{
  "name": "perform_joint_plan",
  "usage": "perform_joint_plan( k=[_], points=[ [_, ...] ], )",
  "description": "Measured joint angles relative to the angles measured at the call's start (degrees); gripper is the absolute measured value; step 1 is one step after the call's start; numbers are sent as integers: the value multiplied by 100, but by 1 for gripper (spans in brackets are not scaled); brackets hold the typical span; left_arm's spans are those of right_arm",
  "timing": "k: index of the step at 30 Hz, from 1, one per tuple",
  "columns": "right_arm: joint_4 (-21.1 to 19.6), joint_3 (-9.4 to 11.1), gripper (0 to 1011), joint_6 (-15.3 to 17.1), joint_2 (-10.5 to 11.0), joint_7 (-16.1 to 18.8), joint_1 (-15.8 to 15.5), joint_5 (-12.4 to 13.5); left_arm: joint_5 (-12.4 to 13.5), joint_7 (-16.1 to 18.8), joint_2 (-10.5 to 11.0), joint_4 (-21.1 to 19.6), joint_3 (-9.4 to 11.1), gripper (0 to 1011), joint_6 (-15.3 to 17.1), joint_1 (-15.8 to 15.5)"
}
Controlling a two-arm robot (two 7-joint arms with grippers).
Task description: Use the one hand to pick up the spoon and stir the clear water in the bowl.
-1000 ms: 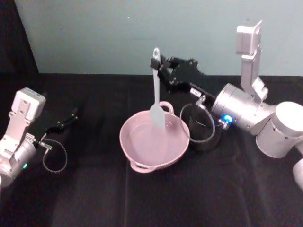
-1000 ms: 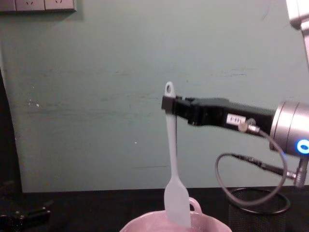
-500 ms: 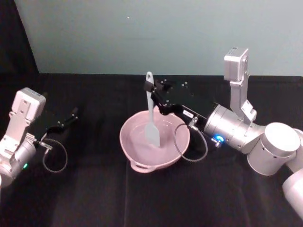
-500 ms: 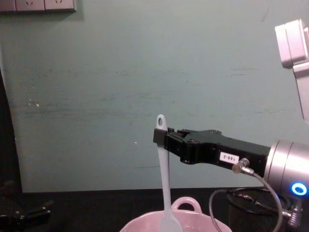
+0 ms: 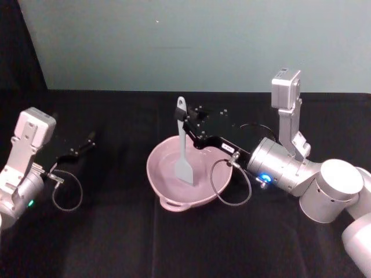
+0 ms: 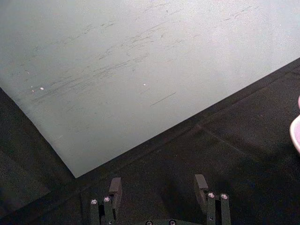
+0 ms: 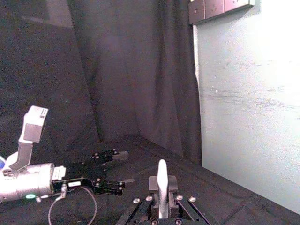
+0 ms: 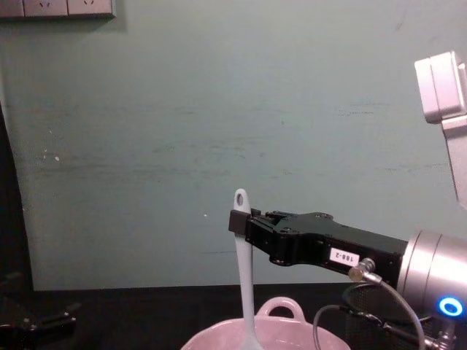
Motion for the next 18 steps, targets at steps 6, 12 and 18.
perform_joint_plan(
  k=[6,12,18],
  points=[
    [97,-13,118,-6,-86,48,56,-33,0,0,0,0,0,1011,0,0],
    [533,-91,118,-23,-338,100,372,-101,0,0,0,0,0,1011,0,0],
    [1026,-45,118,-58,-527,148,694,-105,0,0,0,0,0,1011,0,0]
  ],
)
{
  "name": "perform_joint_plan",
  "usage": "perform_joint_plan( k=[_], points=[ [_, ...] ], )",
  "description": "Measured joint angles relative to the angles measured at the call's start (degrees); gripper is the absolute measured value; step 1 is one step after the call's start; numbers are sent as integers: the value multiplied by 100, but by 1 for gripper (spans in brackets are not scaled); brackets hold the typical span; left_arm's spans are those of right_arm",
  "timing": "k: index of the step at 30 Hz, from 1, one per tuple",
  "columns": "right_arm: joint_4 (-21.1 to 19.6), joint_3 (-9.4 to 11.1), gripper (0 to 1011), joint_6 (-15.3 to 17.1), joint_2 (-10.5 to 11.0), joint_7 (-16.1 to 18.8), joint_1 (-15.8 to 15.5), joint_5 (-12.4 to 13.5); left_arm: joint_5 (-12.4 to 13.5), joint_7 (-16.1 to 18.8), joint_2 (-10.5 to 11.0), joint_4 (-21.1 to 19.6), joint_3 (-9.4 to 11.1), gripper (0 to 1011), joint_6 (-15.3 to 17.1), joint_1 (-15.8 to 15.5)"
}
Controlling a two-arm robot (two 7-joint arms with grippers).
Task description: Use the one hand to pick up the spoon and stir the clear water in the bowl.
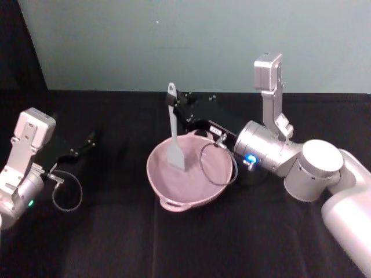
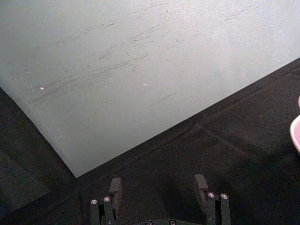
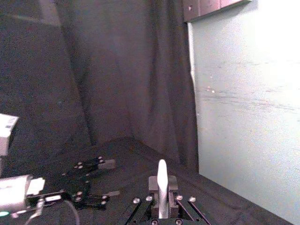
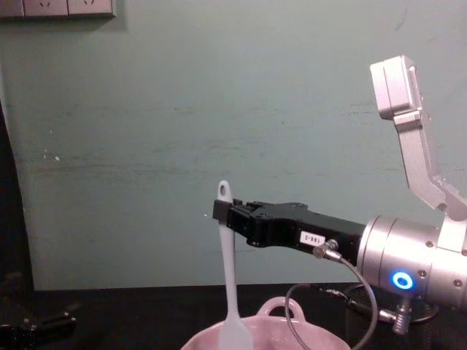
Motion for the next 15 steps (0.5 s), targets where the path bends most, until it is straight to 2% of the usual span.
perform_joint_plan(
  k=[3,8,13,15],
  points=[
    [171,52,118,-4,-29,4,108,2,0,0,0,0,0,1011,0,0],
    [235,138,117,11,0,-20,143,3,0,0,0,0,0,1011,0,0],
    [84,232,118,84,122,-90,52,3,0,0,0,0,0,1011,0,0],
    [-123,270,118,150,235,-132,-68,3,0,0,0,0,0,1011,0,0]
  ],
)
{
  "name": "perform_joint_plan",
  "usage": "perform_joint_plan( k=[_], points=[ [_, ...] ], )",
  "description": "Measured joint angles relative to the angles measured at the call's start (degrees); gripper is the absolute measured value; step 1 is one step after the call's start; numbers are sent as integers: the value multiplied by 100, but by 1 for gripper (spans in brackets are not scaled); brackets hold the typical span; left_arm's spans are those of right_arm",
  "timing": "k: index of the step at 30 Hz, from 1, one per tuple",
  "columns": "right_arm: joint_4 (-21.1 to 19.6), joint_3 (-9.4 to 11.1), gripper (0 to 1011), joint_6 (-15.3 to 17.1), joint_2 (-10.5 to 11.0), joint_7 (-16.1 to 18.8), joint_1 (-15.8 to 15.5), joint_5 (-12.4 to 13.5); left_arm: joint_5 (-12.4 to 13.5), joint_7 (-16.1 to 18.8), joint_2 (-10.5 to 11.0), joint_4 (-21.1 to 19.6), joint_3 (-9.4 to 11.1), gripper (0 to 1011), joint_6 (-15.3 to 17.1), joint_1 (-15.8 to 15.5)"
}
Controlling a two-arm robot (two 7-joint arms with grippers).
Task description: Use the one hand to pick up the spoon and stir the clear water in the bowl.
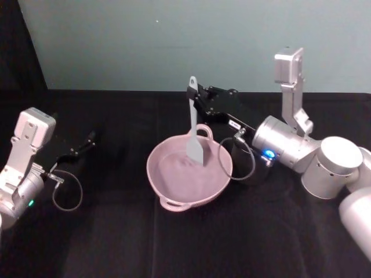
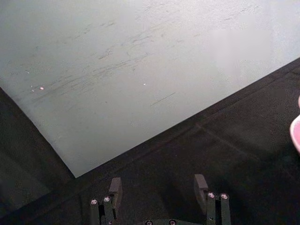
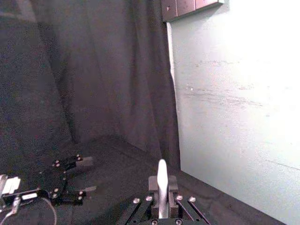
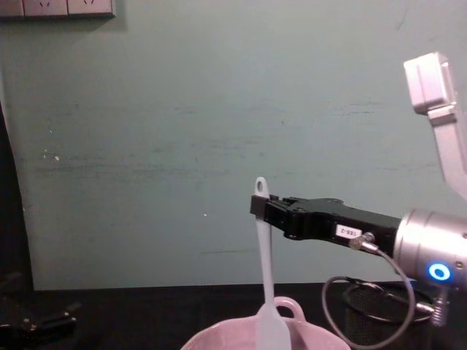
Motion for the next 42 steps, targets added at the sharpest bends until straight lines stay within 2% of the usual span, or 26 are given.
perform_joint_plan(
  k=[9,18,29,42],
  points=[
    [-733,40,117,217,337,-121,-424,-31,0,0,0,0,0,1011,0,0],
    [-996,-14,118,267,425,-142,-629,-30,0,0,0,0,0,1011,0,0],
    [-935,-201,118,171,240,-15,-598,-20,0,0,0,0,0,1011,0,0],
    [-138,-313,118,-104,-236,102,-125,6,0,0,0,0,0,1011,0,0]
  ],
)
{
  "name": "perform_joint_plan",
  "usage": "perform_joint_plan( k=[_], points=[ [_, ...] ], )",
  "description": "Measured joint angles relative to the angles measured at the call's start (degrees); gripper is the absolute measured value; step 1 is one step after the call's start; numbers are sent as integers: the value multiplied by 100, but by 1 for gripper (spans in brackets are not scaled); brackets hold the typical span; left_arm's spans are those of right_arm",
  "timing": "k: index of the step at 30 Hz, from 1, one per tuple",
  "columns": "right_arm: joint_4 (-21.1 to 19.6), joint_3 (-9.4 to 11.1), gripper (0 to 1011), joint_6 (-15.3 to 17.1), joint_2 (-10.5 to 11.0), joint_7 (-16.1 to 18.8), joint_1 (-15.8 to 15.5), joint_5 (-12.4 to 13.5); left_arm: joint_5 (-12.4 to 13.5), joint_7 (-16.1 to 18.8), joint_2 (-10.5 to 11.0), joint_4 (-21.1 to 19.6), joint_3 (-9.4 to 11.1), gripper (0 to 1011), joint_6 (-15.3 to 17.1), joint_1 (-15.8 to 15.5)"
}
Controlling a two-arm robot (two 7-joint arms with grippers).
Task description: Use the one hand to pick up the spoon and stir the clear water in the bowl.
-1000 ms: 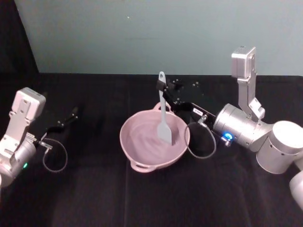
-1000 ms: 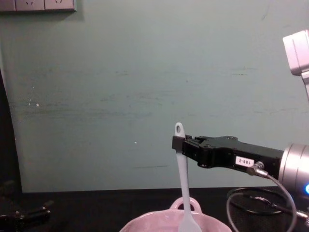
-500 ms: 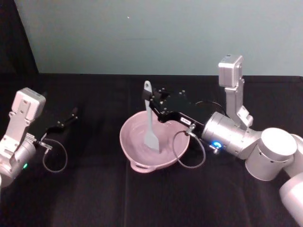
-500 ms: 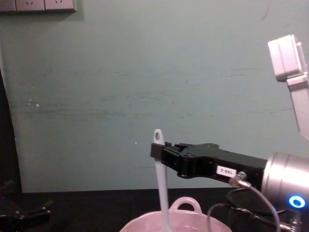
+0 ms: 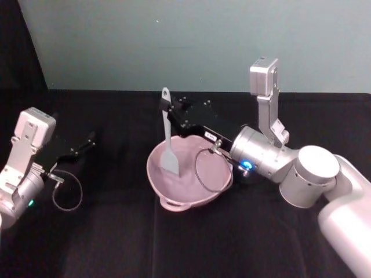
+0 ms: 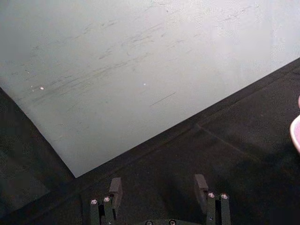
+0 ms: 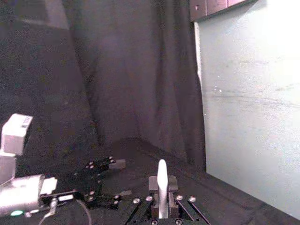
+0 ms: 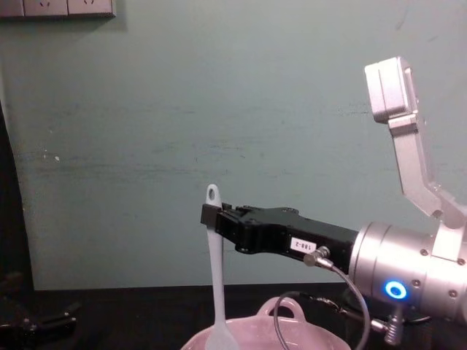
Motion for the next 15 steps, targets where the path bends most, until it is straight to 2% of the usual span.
perform_joint_plan(
  k=[2,7,15],
  points=[
    [205,28,118,-63,-75,6,113,0,0,0,0,0,0,1011,0,0],
    [419,96,118,-116,-122,19,230,1,0,0,0,0,0,1011,0,0],
    [385,254,118,-132,-17,-9,208,7,0,0,0,0,0,1011,0,0]
  ],
)
